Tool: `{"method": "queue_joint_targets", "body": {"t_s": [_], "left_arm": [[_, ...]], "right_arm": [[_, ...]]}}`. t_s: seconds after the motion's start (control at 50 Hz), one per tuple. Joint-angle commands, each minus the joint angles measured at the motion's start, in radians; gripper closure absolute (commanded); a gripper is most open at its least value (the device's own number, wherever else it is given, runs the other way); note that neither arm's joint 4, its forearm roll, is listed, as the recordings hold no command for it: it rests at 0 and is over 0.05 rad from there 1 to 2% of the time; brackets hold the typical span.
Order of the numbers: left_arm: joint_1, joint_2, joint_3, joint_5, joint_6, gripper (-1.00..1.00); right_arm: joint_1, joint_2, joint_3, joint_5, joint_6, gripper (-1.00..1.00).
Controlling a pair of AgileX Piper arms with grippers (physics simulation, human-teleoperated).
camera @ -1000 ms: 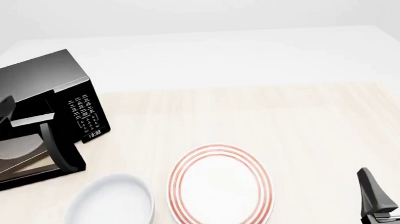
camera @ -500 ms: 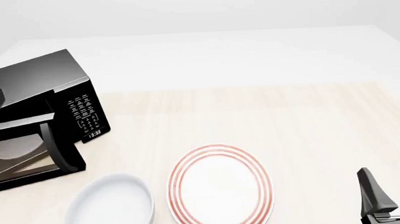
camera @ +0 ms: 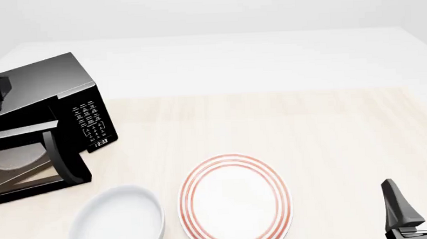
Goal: Open the microwave.
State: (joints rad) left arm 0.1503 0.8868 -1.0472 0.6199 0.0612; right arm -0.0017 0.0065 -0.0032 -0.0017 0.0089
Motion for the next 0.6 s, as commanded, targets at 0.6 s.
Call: {"method": "queue_joint_targets", "body": {"t_s": [0.6], "left_arm": [[0.041, 0.164, -0.172, 0.201, 0.027, -1.0]], "right_arm": [[0.0, 0.0, 0.0, 0.0, 0.0, -1.0]]}}
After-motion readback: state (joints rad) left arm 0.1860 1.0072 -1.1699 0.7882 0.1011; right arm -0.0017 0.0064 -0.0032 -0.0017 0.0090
